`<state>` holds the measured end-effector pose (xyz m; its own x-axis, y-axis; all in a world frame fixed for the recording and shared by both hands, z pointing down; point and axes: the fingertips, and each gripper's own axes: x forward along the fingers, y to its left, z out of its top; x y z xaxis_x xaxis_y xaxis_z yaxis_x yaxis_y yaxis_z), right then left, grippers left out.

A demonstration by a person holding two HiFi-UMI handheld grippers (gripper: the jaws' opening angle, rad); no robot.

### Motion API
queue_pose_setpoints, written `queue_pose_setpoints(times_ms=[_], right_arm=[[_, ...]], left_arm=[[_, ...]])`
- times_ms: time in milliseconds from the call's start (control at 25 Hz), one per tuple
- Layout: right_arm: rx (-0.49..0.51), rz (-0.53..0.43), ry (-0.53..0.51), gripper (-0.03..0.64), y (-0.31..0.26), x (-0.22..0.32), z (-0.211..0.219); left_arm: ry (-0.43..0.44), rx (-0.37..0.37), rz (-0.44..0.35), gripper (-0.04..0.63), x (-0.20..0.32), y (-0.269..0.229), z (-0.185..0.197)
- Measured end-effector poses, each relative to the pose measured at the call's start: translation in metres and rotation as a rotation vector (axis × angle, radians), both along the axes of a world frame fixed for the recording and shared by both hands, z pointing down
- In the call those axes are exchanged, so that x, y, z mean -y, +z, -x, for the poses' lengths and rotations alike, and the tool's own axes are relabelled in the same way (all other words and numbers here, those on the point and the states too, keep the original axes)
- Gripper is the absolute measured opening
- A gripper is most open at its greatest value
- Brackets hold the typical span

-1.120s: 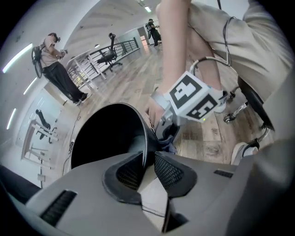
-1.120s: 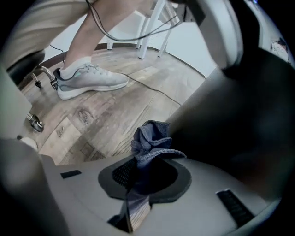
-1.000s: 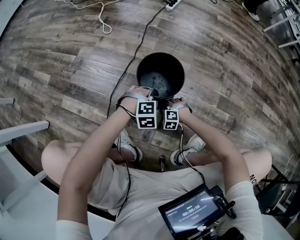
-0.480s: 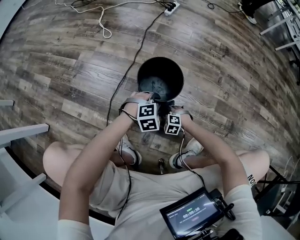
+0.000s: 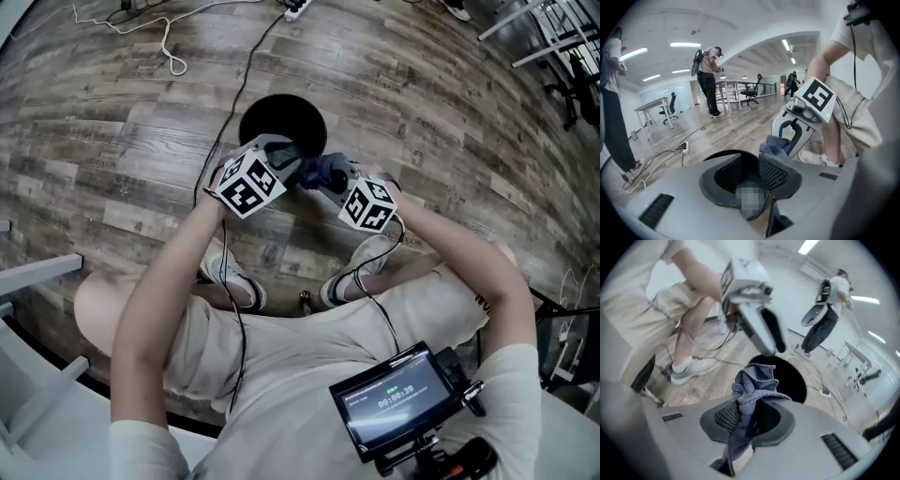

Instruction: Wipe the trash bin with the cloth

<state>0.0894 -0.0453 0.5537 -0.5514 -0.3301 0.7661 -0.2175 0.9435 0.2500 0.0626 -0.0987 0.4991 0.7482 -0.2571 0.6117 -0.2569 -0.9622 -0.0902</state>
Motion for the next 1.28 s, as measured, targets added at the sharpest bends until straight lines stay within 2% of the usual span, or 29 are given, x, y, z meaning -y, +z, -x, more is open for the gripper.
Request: queue_pose_setpoints(times_ms=[120,280,440,600,800,920,1080,1200,1280], right_arm=[[0.192,-0.009,0.193,0.064,-0.07,0.031,-0.008],[0.39,-0.101,0.376,0.064,-0.154,0.071,-0.02],[0.552,-0.162,0.436,0.064,-0.22,0.083,-0.019],[0.65,-0.209,0.45,0.064,-0.255,0.072,-0.017],[0.702,-0.195,0.406,0.064,-0.269,0.055,-0.006],[0.72,-0.174,0.398,0.064,-0.265,0.044,-0.012],[0.628,-0.171,0.402,0.064,-0.234,0.047,-0.021],[0.534,-0.171,0.398,0.064,-0.207,0.061,-0.024],[0.521,-0.14,0.42,0.064,-0.198,0.068,-0.027]], left_arm=[[-0.107,-0.095,-0.037,0.115,0.018,-0.045,0.006],[-0.206,-0.195,-0.111,0.115,0.032,-0.108,0.018],[-0.285,-0.272,-0.152,0.115,0.028,-0.154,0.029],[-0.321,-0.305,-0.166,0.115,0.016,-0.184,0.046],[-0.422,-0.364,-0.148,0.115,0.01,-0.199,0.07],[-0.445,-0.339,-0.154,0.115,0.015,-0.192,0.069],[-0.426,-0.289,-0.173,0.115,0.019,-0.169,0.055],[-0.447,-0.282,-0.126,0.115,0.03,-0.15,0.046],[-0.462,-0.283,-0.096,0.115,0.036,-0.141,0.038]])
